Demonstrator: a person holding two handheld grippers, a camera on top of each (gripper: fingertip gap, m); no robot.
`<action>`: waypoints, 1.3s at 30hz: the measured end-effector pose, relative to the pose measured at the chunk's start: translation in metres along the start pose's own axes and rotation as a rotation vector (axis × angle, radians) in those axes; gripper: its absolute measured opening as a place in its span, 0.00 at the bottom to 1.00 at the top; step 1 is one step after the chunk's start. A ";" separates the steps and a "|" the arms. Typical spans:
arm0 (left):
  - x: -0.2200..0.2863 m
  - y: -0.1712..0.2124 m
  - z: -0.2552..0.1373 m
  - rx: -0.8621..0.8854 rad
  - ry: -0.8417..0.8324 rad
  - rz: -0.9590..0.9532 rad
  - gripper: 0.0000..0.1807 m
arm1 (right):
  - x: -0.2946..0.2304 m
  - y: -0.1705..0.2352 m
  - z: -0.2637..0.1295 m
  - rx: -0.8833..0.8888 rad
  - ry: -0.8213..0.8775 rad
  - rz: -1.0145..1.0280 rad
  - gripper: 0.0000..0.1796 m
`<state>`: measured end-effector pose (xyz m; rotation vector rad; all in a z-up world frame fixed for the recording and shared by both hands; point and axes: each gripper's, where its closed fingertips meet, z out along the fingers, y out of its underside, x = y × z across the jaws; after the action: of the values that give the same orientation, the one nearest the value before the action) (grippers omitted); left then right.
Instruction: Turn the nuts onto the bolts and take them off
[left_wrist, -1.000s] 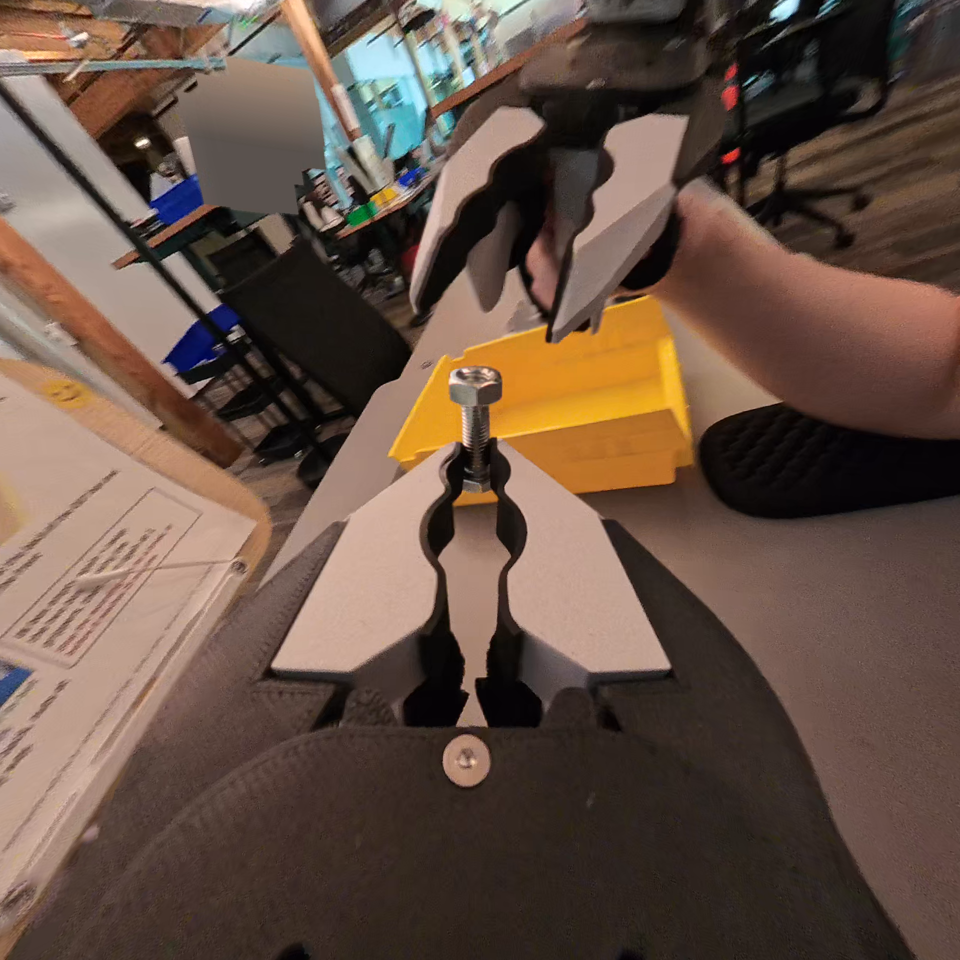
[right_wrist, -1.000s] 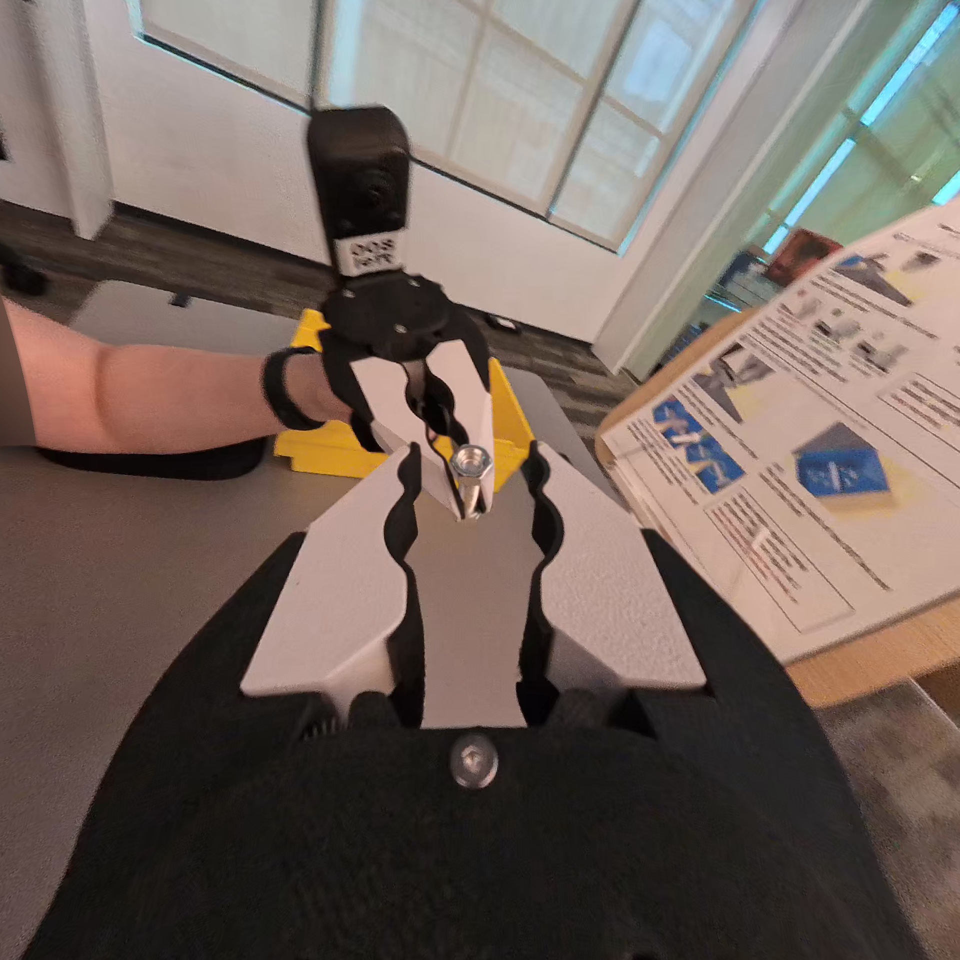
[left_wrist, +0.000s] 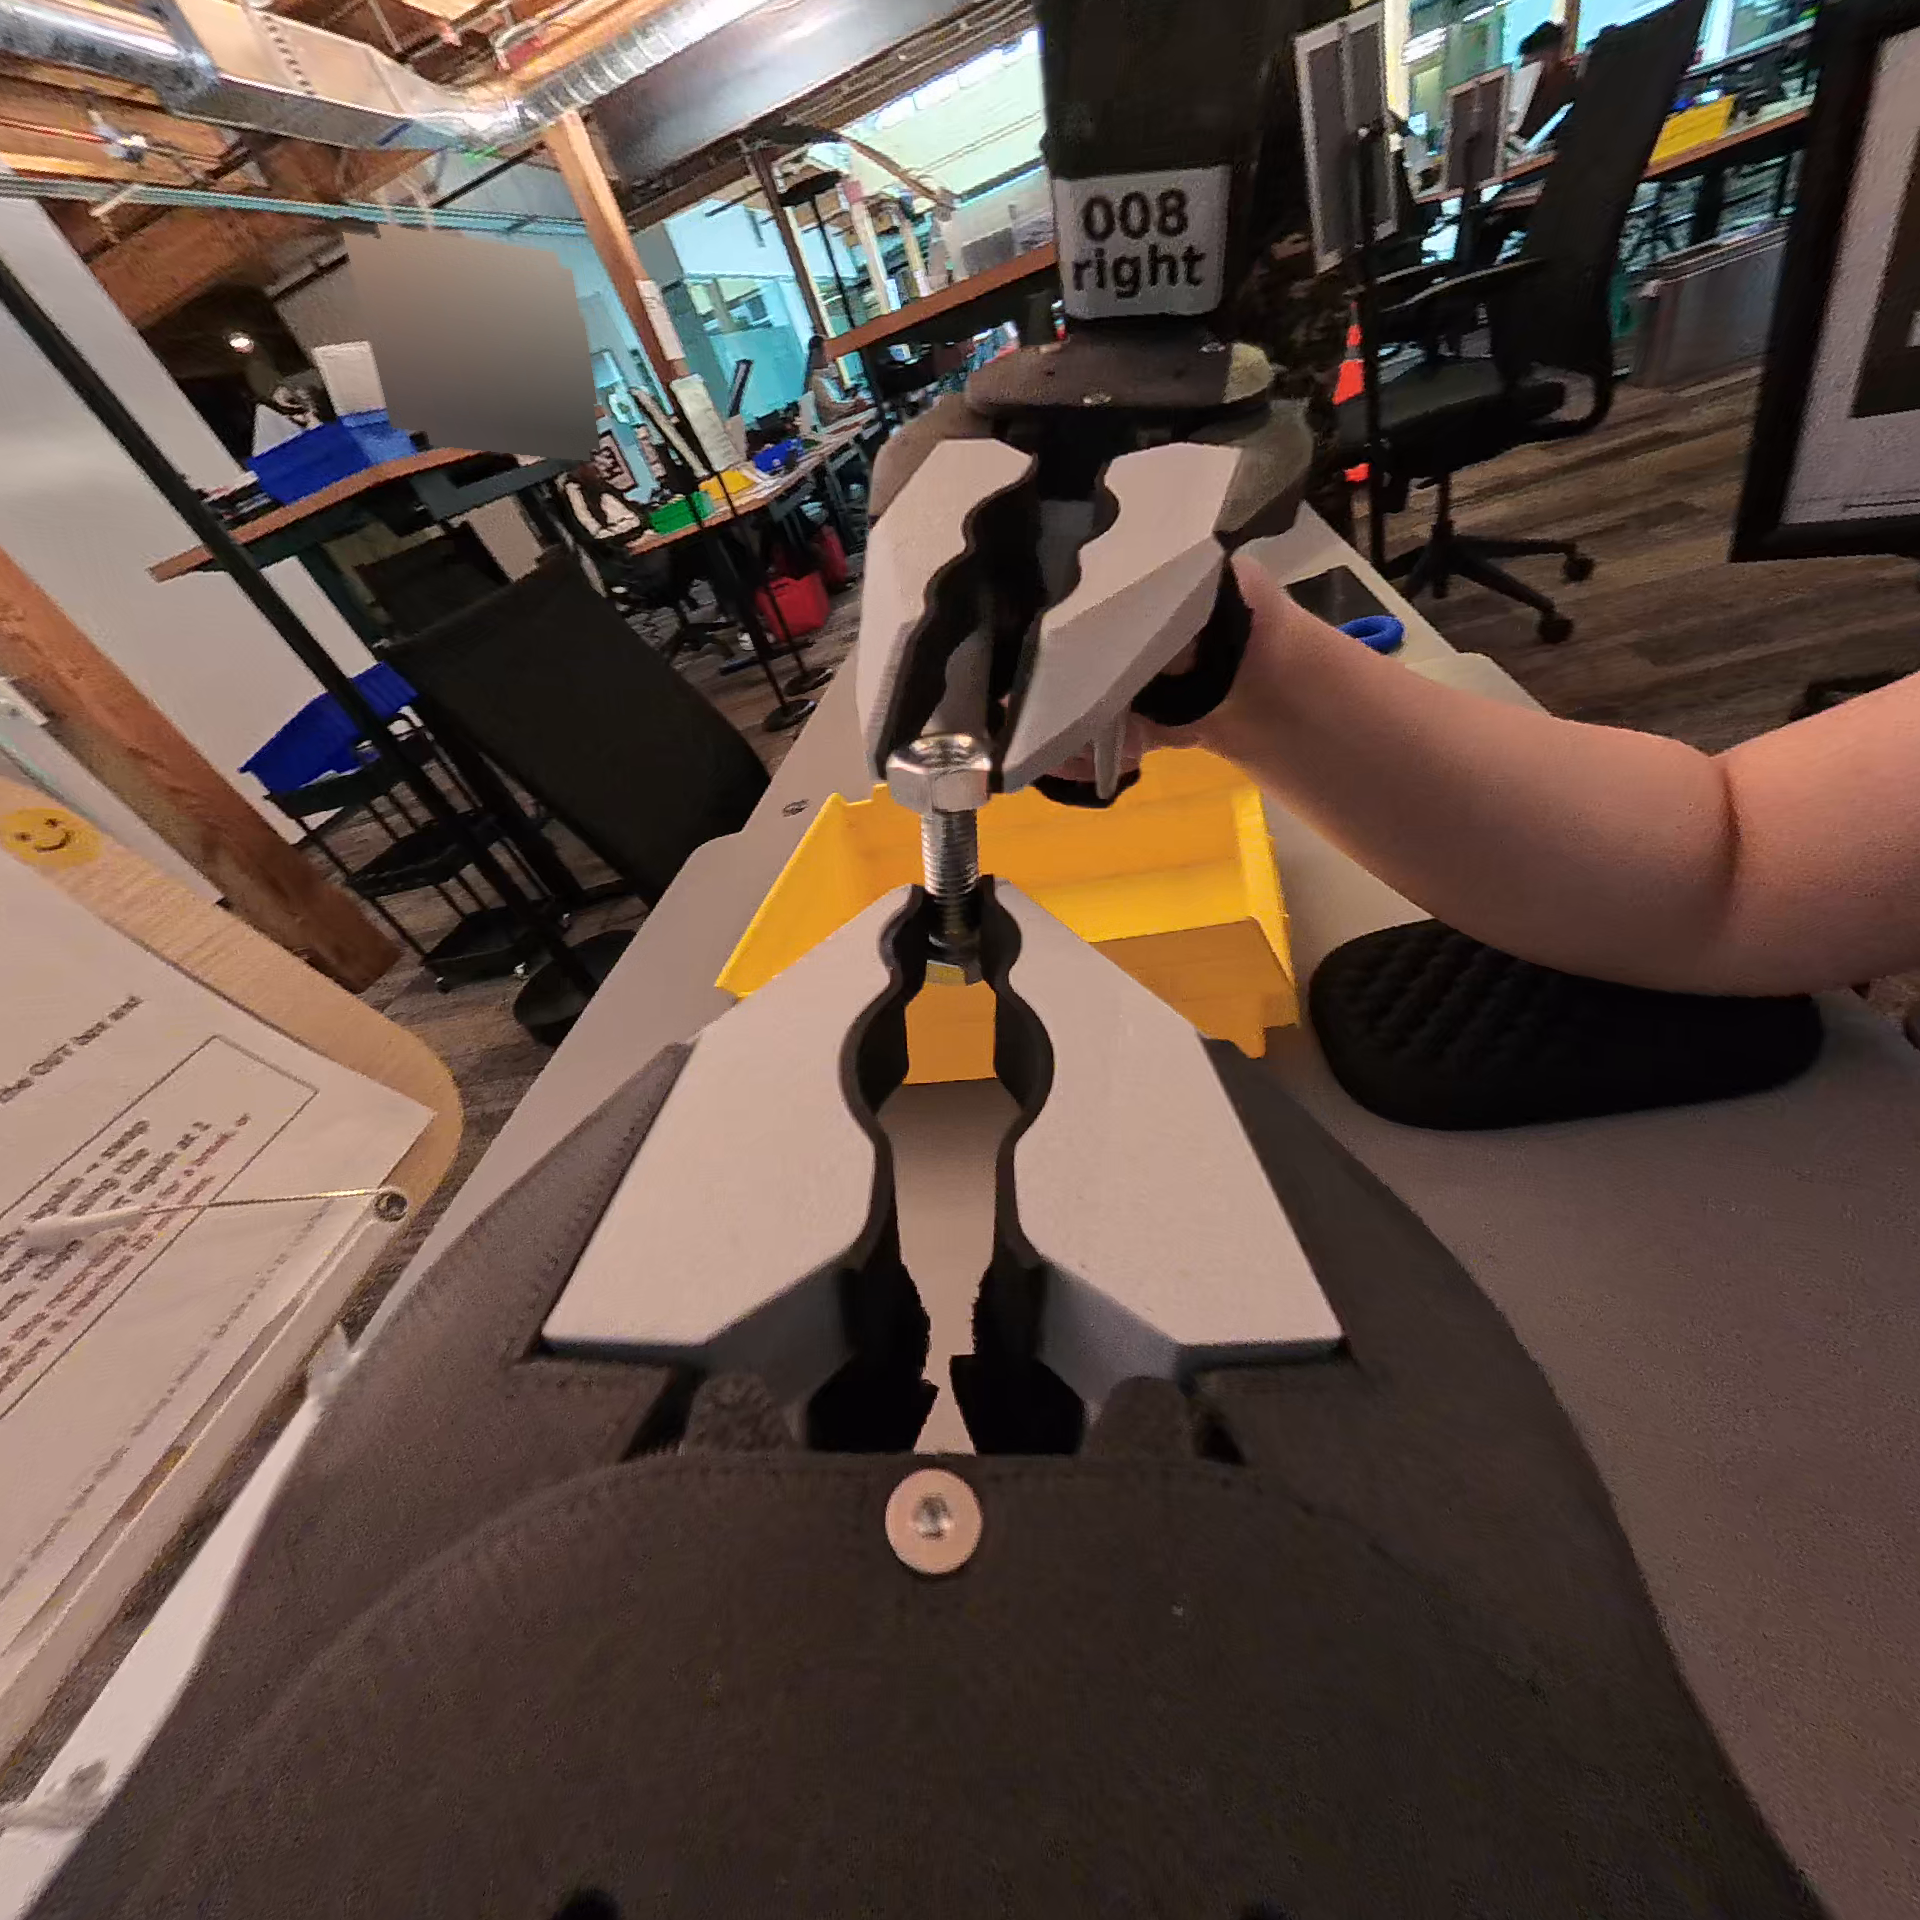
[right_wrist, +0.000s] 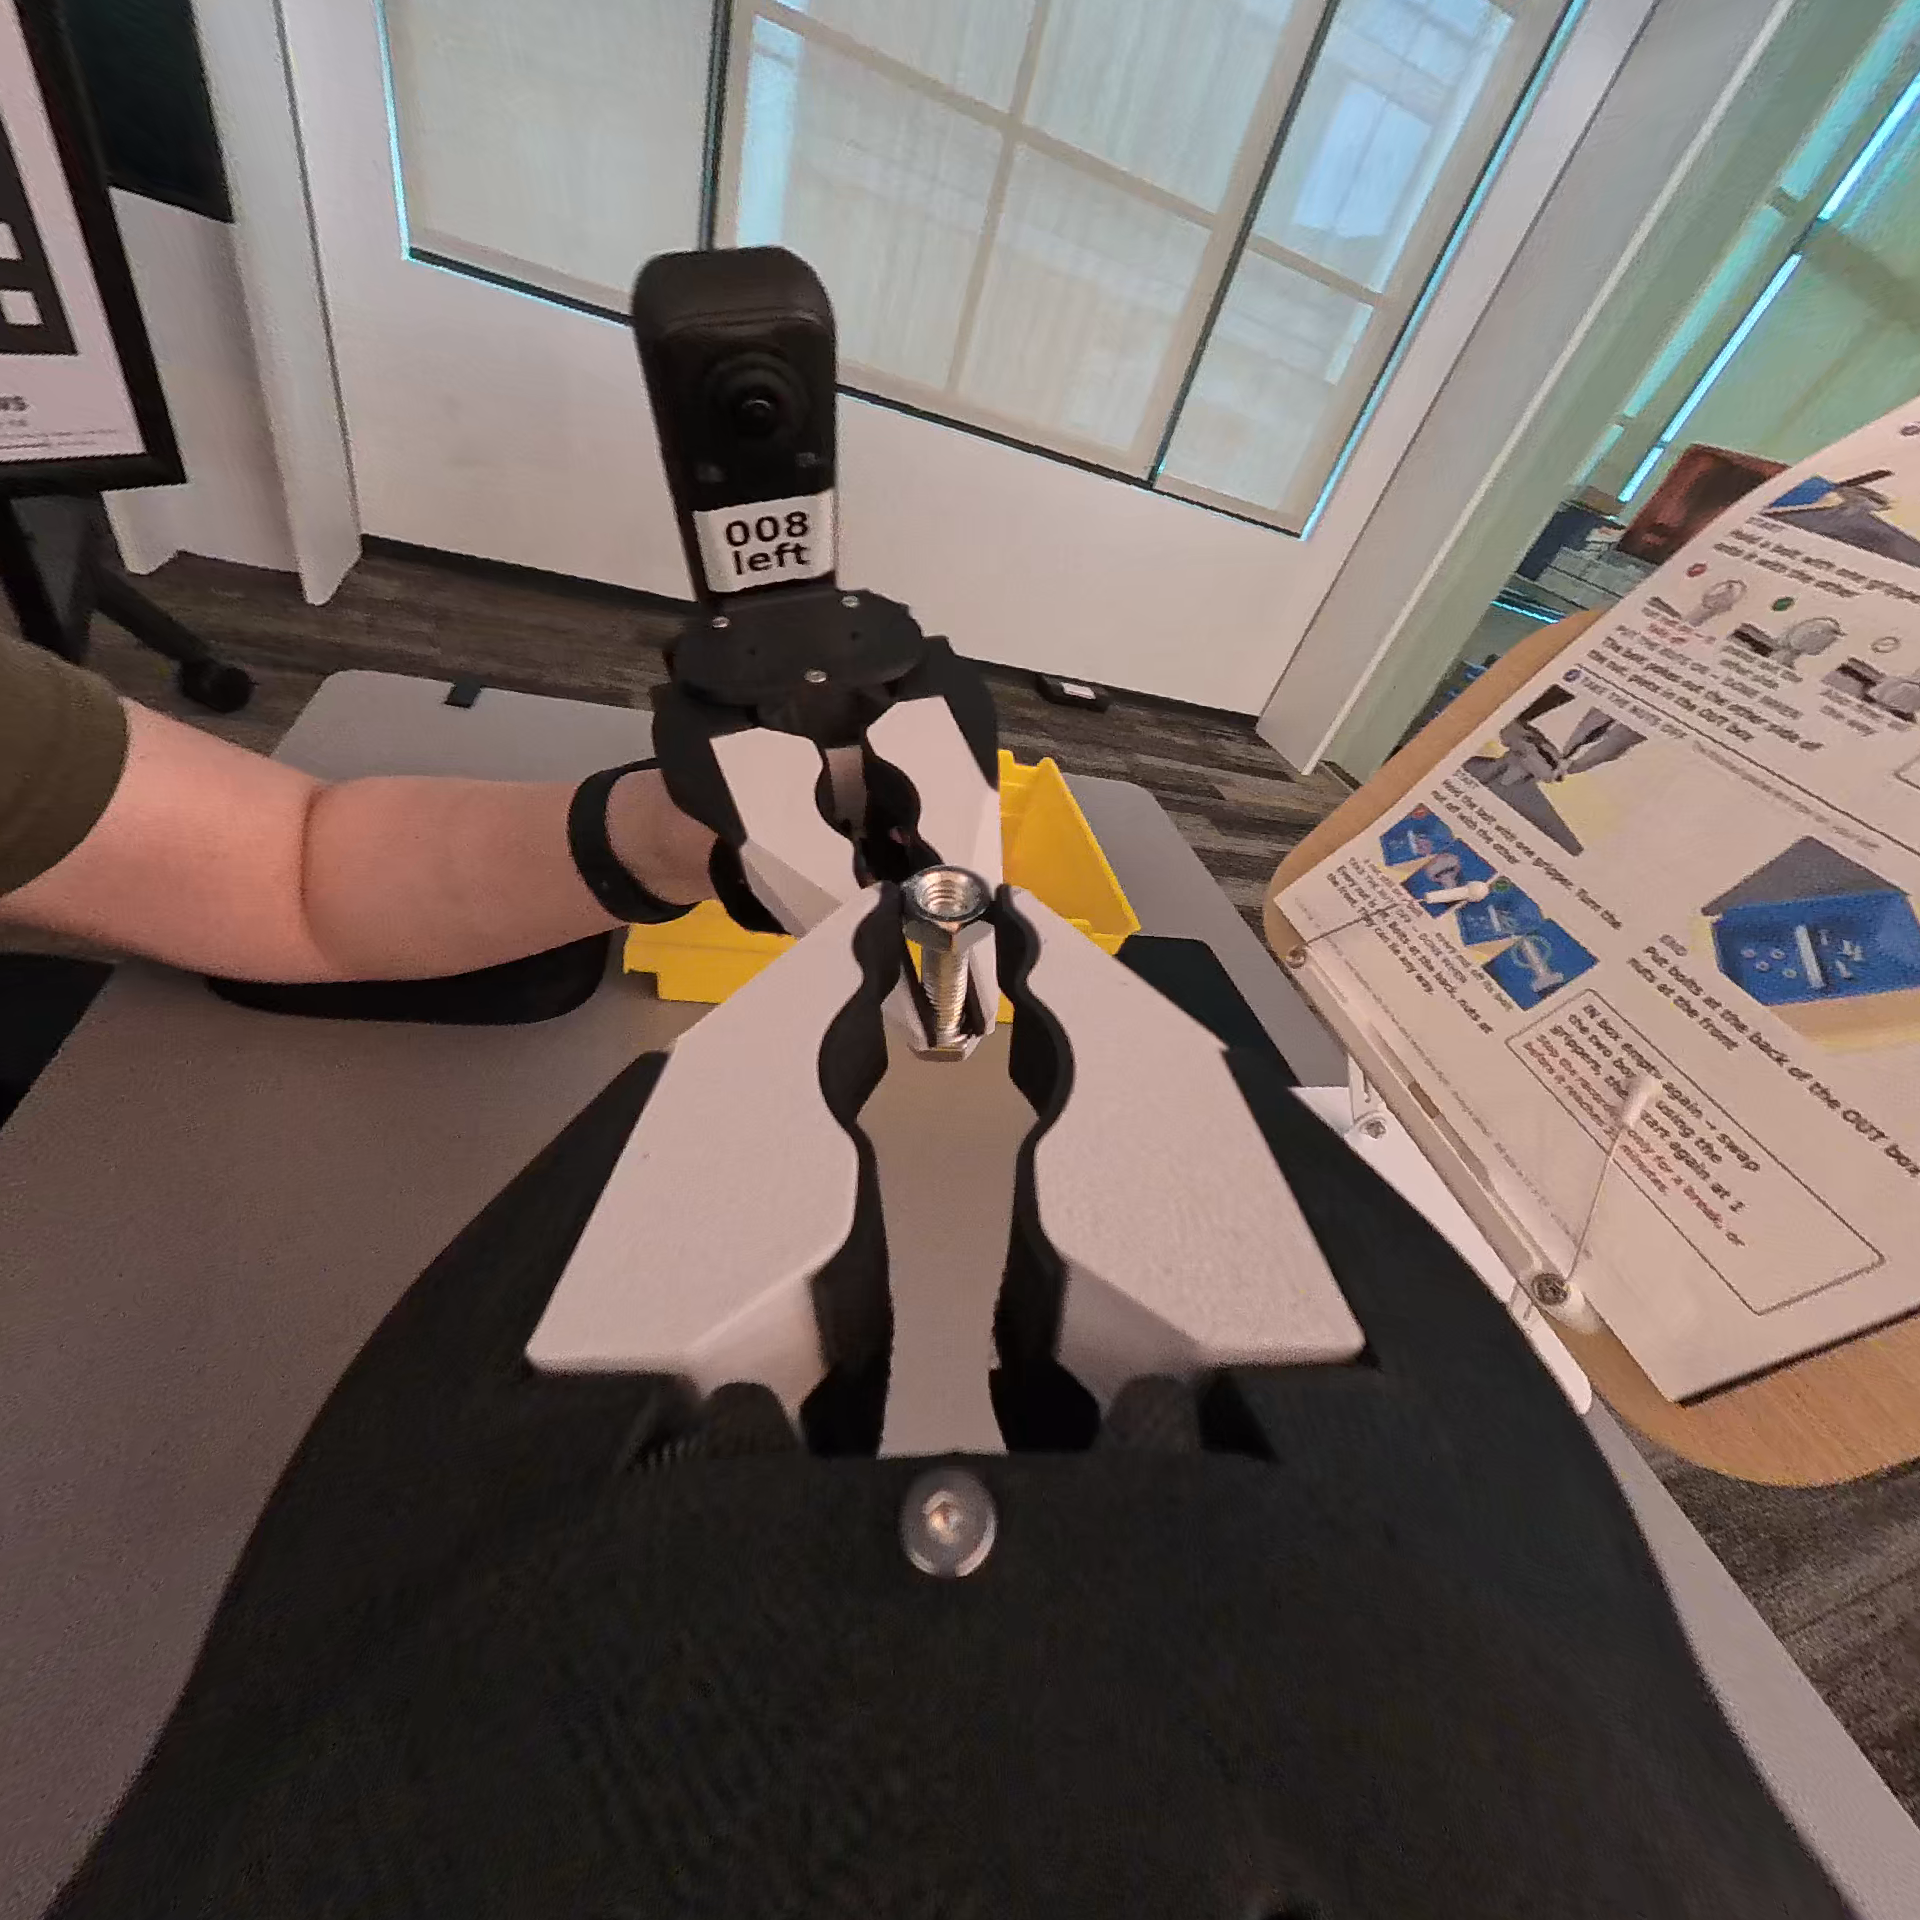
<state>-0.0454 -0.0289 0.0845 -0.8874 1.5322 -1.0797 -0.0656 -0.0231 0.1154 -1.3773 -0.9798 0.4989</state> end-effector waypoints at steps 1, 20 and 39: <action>-0.003 0.000 0.000 -0.007 -0.021 0.002 0.04 | 0.003 0.000 0.001 -0.001 0.018 0.000 0.09; -0.036 -0.010 -0.010 -0.059 -0.340 0.049 0.04 | 0.026 -0.014 0.014 0.075 0.225 0.071 0.09; -0.042 -0.012 -0.016 -0.036 -0.354 0.017 0.04 | 0.023 -0.019 0.009 0.082 0.216 0.031 0.15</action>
<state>-0.0519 0.0093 0.1101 -1.0279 1.2634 -0.8328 -0.0648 -0.0031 0.1395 -1.3434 -0.7561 0.4000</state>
